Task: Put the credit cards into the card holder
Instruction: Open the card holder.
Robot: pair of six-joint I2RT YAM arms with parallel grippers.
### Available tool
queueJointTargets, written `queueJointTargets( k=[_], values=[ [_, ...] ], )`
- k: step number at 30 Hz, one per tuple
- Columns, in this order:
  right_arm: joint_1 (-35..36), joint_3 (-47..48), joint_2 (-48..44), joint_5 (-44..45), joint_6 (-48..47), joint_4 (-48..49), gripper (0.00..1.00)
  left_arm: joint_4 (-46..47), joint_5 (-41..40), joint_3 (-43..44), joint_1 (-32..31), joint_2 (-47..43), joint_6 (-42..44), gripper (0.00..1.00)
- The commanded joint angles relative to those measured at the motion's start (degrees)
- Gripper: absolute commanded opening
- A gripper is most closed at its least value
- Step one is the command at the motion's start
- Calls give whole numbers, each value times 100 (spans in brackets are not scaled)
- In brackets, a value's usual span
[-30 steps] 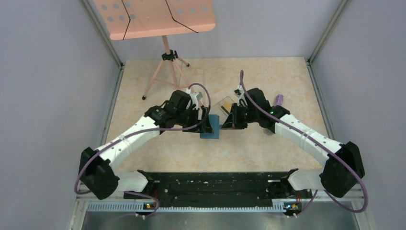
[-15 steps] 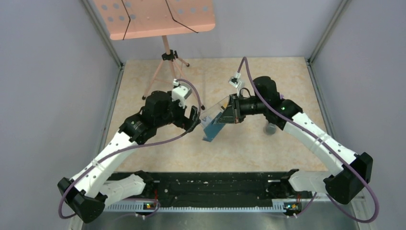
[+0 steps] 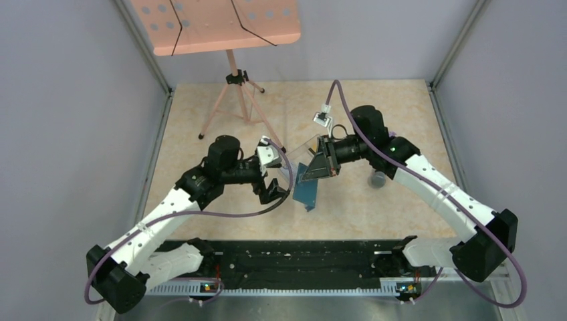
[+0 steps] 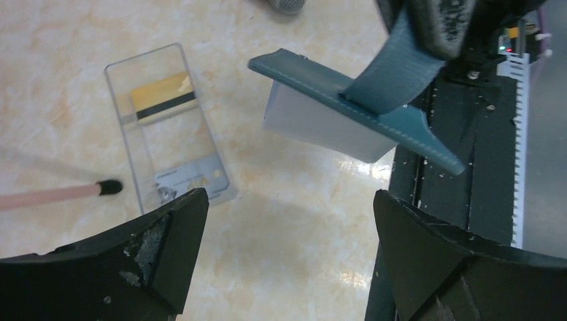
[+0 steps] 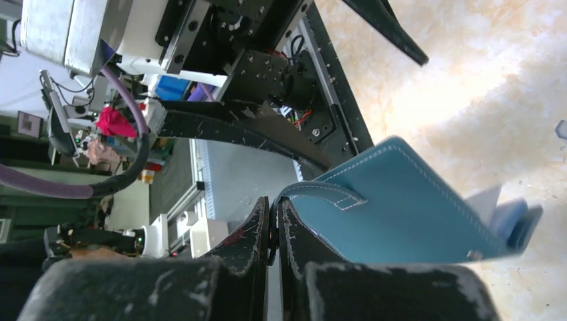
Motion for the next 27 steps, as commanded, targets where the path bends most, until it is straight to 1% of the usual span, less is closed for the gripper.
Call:
queueJointTargets(
  k=[1, 7, 10, 14, 17, 19, 21, 24, 26, 27],
  values=[
    [-28, 307, 131, -402, 7, 202, 0, 1552, 1195, -373, 17, -114, -46, 99],
    [-24, 338, 303, -632, 69, 277, 0, 2016, 1357, -297, 3, 177, -344, 99],
    [-18, 338, 371, -691, 72, 281, 0, 2285, 1570, -199, 3, 322, -491, 99],
    [-19, 383, 466, -727, 60, 279, 0, 2258, 1917, -108, 6, 523, -474, 99],
    [-20, 425, 509, -673, 32, 269, 0, 2078, 2032, -92, 5, 588, -337, 95],
    [-20, 452, 516, -602, 20, 269, 0, 1878, 2033, -79, 10, 596, -250, 90],
    [-27, 479, 517, -554, 9, 274, 0, 1642, 2057, -65, 7, 606, -154, 83],
    [-31, 528, 537, -500, 10, 266, 0, 1427, 2101, -55, 2, 624, -86, 68],
    [-29, 564, 575, -468, -4, 239, 0, 1303, 2147, -15, 3, 661, -56, 55],
    [-28, 570, 585, -456, -5, 226, 0, 1224, 2156, -4, 8, 685, -41, 51]
  ],
)
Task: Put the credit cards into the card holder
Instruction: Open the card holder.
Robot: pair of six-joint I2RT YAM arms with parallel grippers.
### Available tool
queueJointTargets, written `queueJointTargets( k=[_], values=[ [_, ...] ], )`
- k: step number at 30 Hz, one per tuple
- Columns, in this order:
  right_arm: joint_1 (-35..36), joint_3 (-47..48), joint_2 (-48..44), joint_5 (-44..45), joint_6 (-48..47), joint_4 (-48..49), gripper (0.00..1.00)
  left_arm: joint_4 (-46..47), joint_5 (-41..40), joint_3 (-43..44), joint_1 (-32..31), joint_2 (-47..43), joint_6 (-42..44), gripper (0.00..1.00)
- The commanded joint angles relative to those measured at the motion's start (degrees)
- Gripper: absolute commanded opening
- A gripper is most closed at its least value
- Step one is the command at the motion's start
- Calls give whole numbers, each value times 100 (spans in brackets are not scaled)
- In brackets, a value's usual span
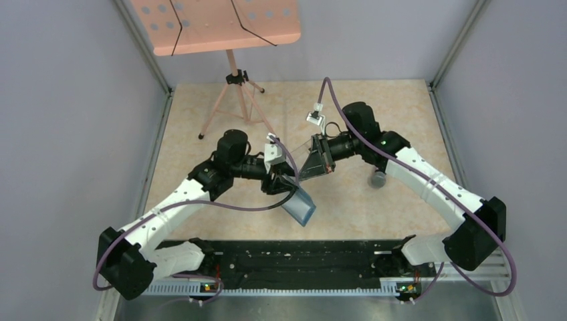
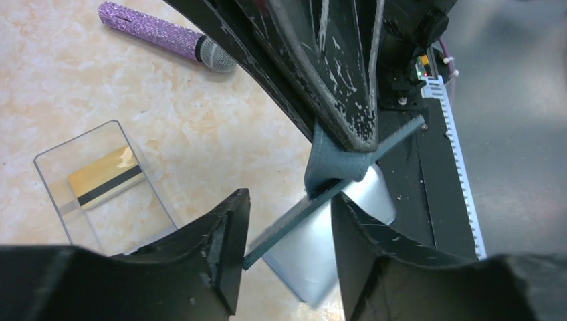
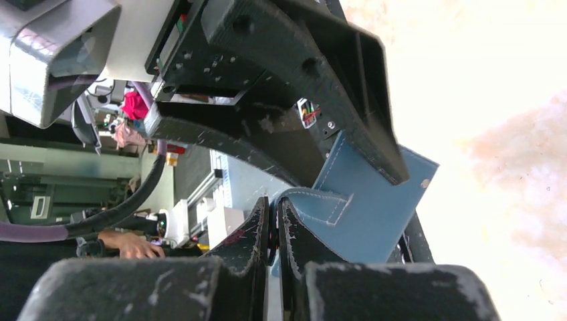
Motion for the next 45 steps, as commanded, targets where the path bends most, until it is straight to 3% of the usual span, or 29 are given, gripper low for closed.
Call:
queueJointTargets(
  k=[1, 4, 8, 9, 10, 14, 17, 20, 24, 29, 32, 36, 40, 43, 45],
  values=[
    [-24, 357, 56, 65, -63, 216, 0, -364, 313, 287, 6, 84, 185, 43],
    [-29, 354, 51, 148, -73, 203, 0, -565, 316, 360, 2, 134, 263, 28],
    [-24, 346, 42, 390, -134, 61, 0, -642, 412, 430, 0, 144, 205, 0],
    [-24, 346, 20, 532, -159, 13, 1, -679, 424, 469, 13, 129, 187, 0],
    [-28, 352, -7, 672, -199, -63, 8, -742, 426, 504, 16, 118, 178, 0],
    [-63, 357, -167, 1617, -412, -592, 54, -897, 373, 558, 60, 20, -31, 0],
    [-91, 261, -304, 1766, -512, -714, 73, -1093, 474, 640, 158, -18, -237, 0],
    [-90, 99, -491, 1618, -556, -631, 81, -1275, 746, 712, 264, 26, -379, 0],
    [-89, -133, -608, 1151, -428, -339, 83, -1607, 1006, 814, 322, 184, -347, 0],
    [107, -431, -509, 958, -261, -167, 79, -1799, 1177, 1004, 372, 440, -507, 0],
    [262, -571, -501, 1104, -219, -63, 71, -1861, 1334, 1138, 408, 616, -612, 0],
    [306, -631, -482, 1185, -160, 31, 45, -2122, 1450, 1316, 458, 843, -633, 0],
    [307, -597, -509, 1376, -153, 85, 0, -2392, 1317, 1499, 493, 947, -639, 2],
    [303, -577, -527, 1612, -135, 88, 0, -2483, 659, 1535, 506, 846, -684, 23],
    [297, -555, -525, 1835, -92, 99, 0, -2450, -258, 1508, 502, 652, -762, 36]
  ],
)
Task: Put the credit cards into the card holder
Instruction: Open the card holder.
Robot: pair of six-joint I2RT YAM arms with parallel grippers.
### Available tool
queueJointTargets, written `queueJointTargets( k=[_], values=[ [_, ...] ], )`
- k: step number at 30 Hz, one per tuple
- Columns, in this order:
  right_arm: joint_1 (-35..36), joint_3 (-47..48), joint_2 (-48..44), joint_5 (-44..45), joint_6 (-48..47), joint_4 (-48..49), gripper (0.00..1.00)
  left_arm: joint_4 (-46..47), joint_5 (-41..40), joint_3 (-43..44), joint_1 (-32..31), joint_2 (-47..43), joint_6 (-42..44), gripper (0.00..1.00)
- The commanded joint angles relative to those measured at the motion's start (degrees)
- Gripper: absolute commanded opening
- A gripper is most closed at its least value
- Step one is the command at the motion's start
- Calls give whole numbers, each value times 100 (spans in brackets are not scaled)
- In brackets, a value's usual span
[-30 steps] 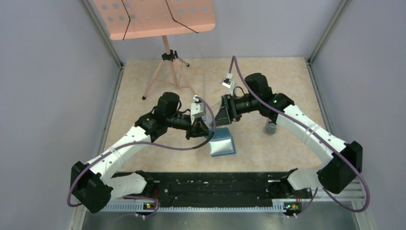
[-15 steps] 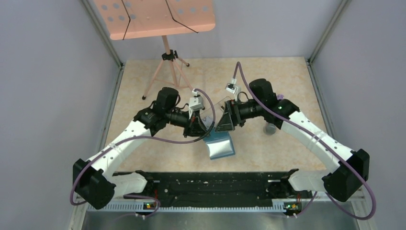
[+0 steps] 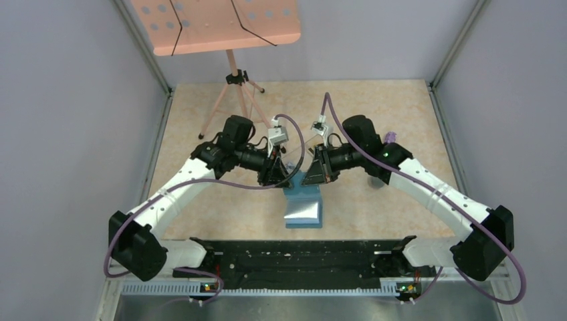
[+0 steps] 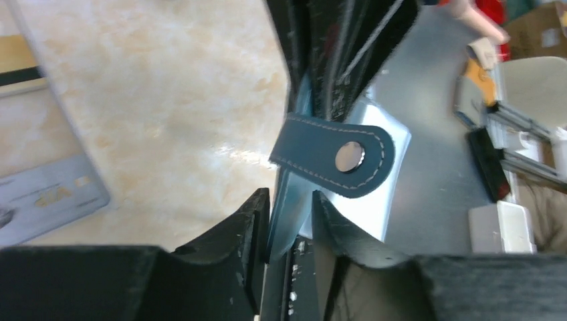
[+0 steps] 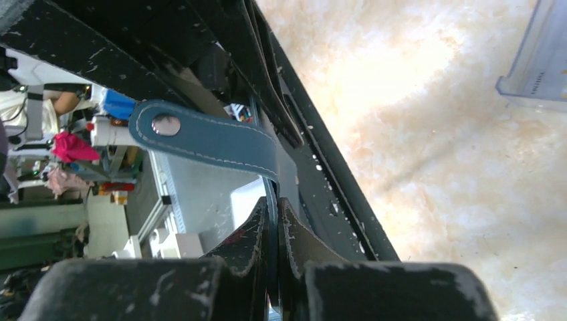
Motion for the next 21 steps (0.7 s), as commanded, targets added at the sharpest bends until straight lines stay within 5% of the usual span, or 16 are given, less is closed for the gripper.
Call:
queueJointTargets(
  k=[1, 6, 9, 14, 21],
  values=[
    [22, 88, -50, 554, 76, 226, 0, -62, -1603, 181, 29, -511, -107, 40],
    [-88, -63, -116, 827, 404, 687, 0, 624, -3762, -517, 31, -1604, -420, 59],
    [-219, -214, -131, 664, 711, 1161, 0, 1063, -4525, -1092, 39, -2287, -939, 80],
    [-356, -473, -156, 413, 1138, 1820, 0, 1059, -4282, -1610, 46, -2714, -1989, 88],
    [-431, -661, -165, 394, 1220, 1956, 0, 1261, -2327, -1868, 158, -2172, -3423, 82]
  ],
)
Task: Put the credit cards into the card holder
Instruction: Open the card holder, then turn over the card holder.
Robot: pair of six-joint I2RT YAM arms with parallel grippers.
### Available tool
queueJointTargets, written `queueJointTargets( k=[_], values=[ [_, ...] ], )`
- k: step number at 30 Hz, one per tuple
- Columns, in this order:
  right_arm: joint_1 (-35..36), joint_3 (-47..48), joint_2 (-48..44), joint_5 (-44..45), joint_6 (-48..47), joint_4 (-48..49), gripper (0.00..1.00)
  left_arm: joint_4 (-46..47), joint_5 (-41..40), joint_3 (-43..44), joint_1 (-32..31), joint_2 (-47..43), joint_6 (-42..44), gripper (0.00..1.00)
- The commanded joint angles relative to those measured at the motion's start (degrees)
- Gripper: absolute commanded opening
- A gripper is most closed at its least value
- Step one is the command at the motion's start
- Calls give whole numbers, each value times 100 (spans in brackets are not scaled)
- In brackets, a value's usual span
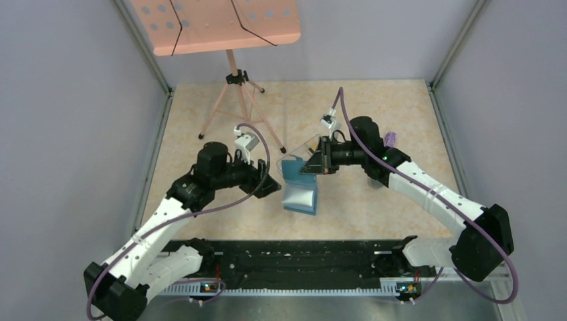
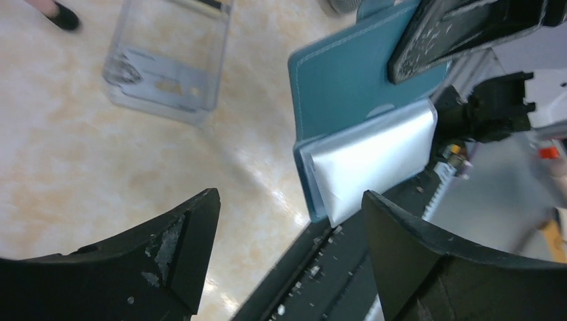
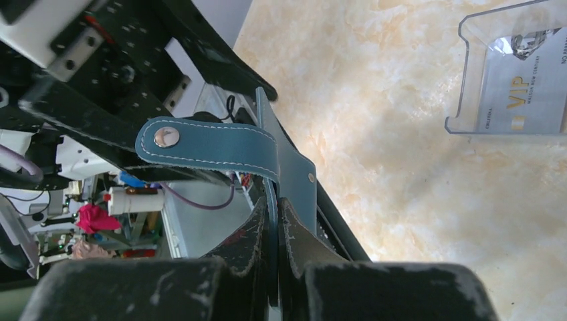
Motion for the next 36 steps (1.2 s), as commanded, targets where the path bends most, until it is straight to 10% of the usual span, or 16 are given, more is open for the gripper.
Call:
queueJointTargets(
  k=[1, 19, 36],
  values=[
    [-85, -34, -162, -149, 156, 454, 0, 590, 1378, -332, 127, 218, -1322, 82],
    [-117, -330, -271, -98, 384, 730, 0, -280, 3040, 17, 412, 1541, -943, 66],
    [-122, -423, -354, 68, 503, 772, 0, 819, 3533, -53, 410, 1775, -1714, 57]
  ],
)
